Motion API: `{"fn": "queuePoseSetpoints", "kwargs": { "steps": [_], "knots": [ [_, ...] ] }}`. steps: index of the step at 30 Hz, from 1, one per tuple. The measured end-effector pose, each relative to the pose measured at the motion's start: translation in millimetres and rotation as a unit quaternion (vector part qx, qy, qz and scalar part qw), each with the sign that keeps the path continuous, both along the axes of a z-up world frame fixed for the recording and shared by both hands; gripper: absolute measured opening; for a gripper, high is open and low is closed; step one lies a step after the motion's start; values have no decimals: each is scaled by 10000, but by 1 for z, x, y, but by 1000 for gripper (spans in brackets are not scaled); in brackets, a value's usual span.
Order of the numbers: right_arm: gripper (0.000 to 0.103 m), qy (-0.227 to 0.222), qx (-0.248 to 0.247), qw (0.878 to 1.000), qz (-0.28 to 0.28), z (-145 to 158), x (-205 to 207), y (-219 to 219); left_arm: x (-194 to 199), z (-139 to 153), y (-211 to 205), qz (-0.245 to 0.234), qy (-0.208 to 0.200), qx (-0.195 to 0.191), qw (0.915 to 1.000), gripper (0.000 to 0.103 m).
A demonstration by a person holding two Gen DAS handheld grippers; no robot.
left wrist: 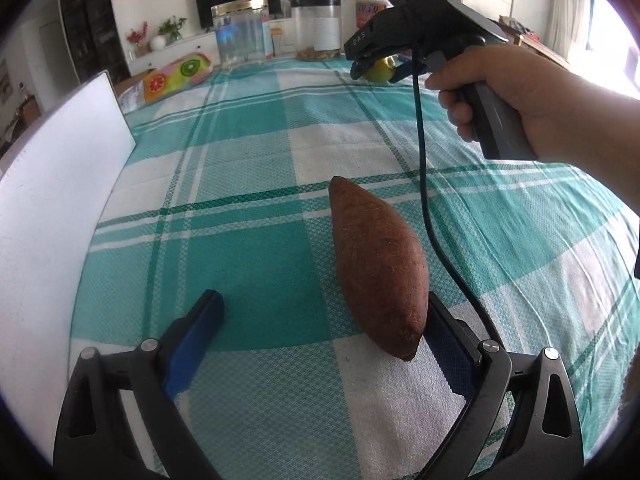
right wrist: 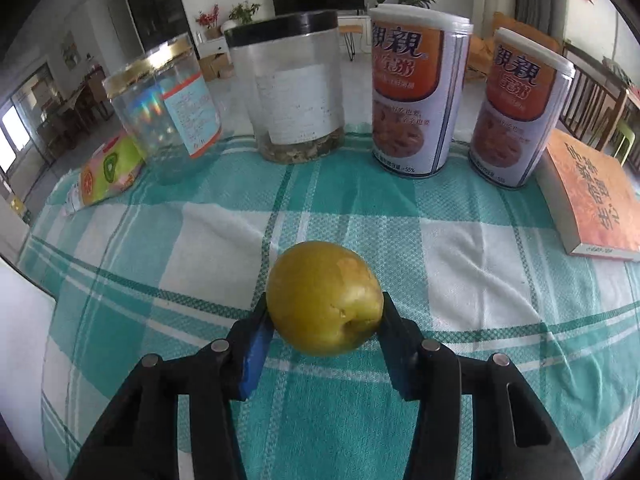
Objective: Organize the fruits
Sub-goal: 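Carry sweet potato and yellow fruit over the white box and open both tools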
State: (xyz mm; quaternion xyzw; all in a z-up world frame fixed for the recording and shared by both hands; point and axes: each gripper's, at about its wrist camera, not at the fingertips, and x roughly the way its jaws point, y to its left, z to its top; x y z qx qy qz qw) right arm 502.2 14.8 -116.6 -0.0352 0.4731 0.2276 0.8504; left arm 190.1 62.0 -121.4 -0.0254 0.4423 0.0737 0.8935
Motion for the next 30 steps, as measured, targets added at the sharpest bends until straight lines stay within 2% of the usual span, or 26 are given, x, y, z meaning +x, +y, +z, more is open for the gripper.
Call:
{"fn": "queuePoseSetpoints", "kwargs": {
  "steps": [3,8,17,18,19,20,23,27,28,29,30],
  "knots": [
    [49,-119,44,9999,93,8,-26,-14,0,0,0,0,0,1,10000,98],
    [50,19,410,9991,71,19,-95,-62,0,0,0,1,1,10,10000,98],
    [50,202,1178,9908,-638,24,-242,-159,3,2,-1,-194,128,-23,9997,95],
    [50,214,1247,9897,-667,25,-257,-166,3,3,-2,-243,110,-38,9996,81],
    [50,222,1274,9893,-682,23,-270,-169,1,7,-3,-338,47,-123,9993,56],
    [50,229,1291,9889,-693,23,-283,-172,0,11,-4,-444,-23,-267,9987,37],
    [50,265,1258,9891,-718,20,-311,-178,-8,25,-5,-432,-246,-340,9982,34],
    [50,274,1377,9871,-766,20,-336,-182,-37,51,3,-471,-629,-709,9944,32],
    [50,273,1415,9866,-766,21,-342,-183,-45,57,3,-515,-677,-767,9934,25],
    [50,261,1446,9861,-774,22,-347,-184,-53,62,4,-563,-709,-862,9922,9],
    [50,246,1475,9858,-767,22,-352,-184,-60,67,5,-619,-741,-943,9908,4]
  ]
}}
